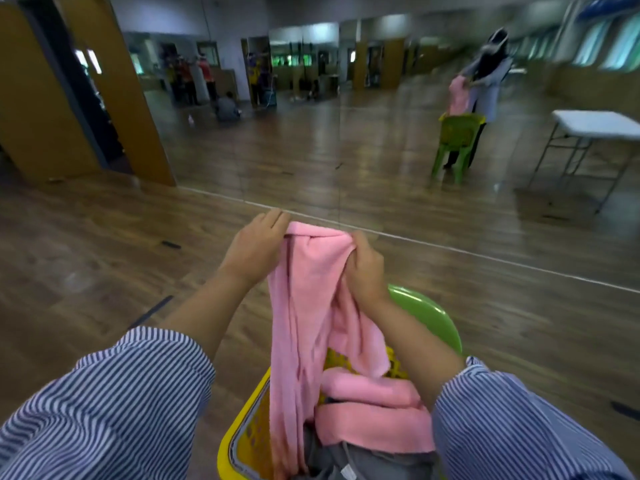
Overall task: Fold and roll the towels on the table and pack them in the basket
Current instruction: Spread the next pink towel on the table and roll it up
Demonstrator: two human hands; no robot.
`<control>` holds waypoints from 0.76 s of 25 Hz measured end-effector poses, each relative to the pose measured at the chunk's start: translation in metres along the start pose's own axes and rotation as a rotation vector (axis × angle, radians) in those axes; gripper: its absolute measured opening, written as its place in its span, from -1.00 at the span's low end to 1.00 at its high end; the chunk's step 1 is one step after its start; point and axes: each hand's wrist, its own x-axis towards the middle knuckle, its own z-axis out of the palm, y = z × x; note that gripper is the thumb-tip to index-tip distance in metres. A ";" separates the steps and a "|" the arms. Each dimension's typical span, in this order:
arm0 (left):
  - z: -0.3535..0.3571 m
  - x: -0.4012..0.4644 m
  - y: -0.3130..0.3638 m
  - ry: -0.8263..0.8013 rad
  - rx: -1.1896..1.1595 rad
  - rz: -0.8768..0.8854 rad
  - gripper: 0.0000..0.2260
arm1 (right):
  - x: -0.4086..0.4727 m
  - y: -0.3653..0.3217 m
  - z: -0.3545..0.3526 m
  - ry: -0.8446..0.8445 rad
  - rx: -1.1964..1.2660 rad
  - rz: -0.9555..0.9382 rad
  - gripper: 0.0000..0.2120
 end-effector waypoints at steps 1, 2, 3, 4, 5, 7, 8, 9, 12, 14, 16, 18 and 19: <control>-0.003 0.012 0.003 0.023 -0.013 0.006 -0.73 | 0.014 -0.008 -0.015 0.024 -0.006 -0.022 -0.73; -0.006 0.026 0.006 0.053 -0.032 0.021 -0.72 | 0.028 -0.017 -0.031 0.035 -0.022 -0.045 -0.78; -0.013 0.043 0.009 0.083 -0.057 0.033 -0.72 | 0.041 -0.028 -0.048 0.052 -0.046 -0.079 -0.82; -0.021 0.062 0.012 0.119 -0.077 0.043 -0.74 | 0.054 -0.040 -0.064 0.081 -0.071 -0.113 -0.86; -0.029 0.080 0.015 0.158 -0.098 0.045 -0.77 | 0.067 -0.052 -0.079 0.118 -0.097 -0.149 -0.88; -0.051 0.121 0.024 0.246 -0.172 0.040 -0.81 | 0.088 -0.084 -0.111 0.207 -0.121 -0.244 -0.89; -0.063 0.140 0.030 0.292 -0.217 0.042 -0.82 | 0.099 -0.102 -0.127 0.257 -0.135 -0.297 -0.88; -0.073 0.158 0.035 0.339 -0.262 0.048 -0.83 | 0.110 -0.121 -0.143 0.321 -0.159 -0.346 -0.85; -0.095 0.205 0.052 0.499 -0.387 0.060 -0.84 | 0.135 -0.177 -0.194 0.516 -0.270 -0.436 -0.82; -0.093 0.222 0.070 0.537 -0.475 0.036 -0.83 | 0.140 -0.193 -0.223 0.570 -0.365 -0.417 -0.85; -0.074 0.217 0.093 0.403 -0.587 -0.017 -0.83 | 0.133 -0.184 -0.239 0.498 -0.532 -0.293 -0.84; -0.042 0.200 0.115 0.235 -0.667 -0.047 -0.85 | 0.114 -0.159 -0.240 0.340 -0.652 -0.122 -0.82; -0.027 0.190 0.124 0.176 -0.690 -0.036 -0.85 | 0.104 -0.146 -0.240 0.305 -0.651 -0.037 -0.82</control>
